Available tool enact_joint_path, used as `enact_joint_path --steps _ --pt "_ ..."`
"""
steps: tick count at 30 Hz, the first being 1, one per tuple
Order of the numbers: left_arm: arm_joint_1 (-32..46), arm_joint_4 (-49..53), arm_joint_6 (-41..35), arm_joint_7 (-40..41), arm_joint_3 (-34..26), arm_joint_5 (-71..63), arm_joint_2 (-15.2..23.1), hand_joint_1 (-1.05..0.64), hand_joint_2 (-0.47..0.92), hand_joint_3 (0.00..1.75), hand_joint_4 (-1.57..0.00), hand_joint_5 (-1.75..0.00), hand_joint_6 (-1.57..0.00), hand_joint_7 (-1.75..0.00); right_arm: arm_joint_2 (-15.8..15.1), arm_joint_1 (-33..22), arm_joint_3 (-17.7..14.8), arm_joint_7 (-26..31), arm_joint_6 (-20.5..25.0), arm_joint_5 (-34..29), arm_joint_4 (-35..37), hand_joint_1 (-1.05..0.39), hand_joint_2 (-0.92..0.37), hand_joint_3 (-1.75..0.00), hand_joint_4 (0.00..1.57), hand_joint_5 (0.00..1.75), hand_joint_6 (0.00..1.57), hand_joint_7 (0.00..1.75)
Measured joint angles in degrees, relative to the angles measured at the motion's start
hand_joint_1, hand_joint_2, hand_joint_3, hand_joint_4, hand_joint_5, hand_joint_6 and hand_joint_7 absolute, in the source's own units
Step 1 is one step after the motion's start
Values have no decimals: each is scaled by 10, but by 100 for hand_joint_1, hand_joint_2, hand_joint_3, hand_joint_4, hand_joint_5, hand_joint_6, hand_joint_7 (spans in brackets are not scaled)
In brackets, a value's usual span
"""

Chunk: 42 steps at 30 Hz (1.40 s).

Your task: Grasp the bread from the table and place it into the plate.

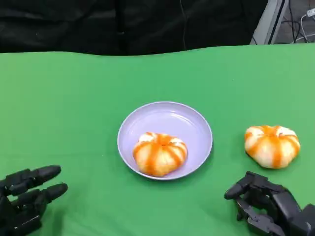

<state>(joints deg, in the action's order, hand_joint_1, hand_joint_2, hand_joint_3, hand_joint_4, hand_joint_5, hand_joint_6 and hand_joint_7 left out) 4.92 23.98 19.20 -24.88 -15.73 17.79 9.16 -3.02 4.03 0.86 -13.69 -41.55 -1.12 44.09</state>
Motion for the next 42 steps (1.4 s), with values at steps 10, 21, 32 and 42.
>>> enact_joint_path --steps 10,21,32,42 --pt "-29 64 63 26 1 -26 -21 4 64 105 -108 -146 -99 -130 0 0 -2 -13 1 10 0 -26 -92 -47 61 175 70 118" --pt "-59 131 134 -87 3 14 -20 2 68 89 -116 -138 -108 -118 -1 0 -2 -11 3 9 -1 -27 -92 -47 60 175 69 120" --pt "-63 150 162 -88 -2 10 -20 1 63 100 -115 -134 -108 -117 -3 0 -3 -18 3 12 -3 -26 -92 -47 60 174 68 119" --pt "-63 155 167 -80 -2 1 -20 2 62 103 -115 -135 -107 -120 -3 0 -4 -17 3 12 -3 -25 -92 -48 58 175 68 118"
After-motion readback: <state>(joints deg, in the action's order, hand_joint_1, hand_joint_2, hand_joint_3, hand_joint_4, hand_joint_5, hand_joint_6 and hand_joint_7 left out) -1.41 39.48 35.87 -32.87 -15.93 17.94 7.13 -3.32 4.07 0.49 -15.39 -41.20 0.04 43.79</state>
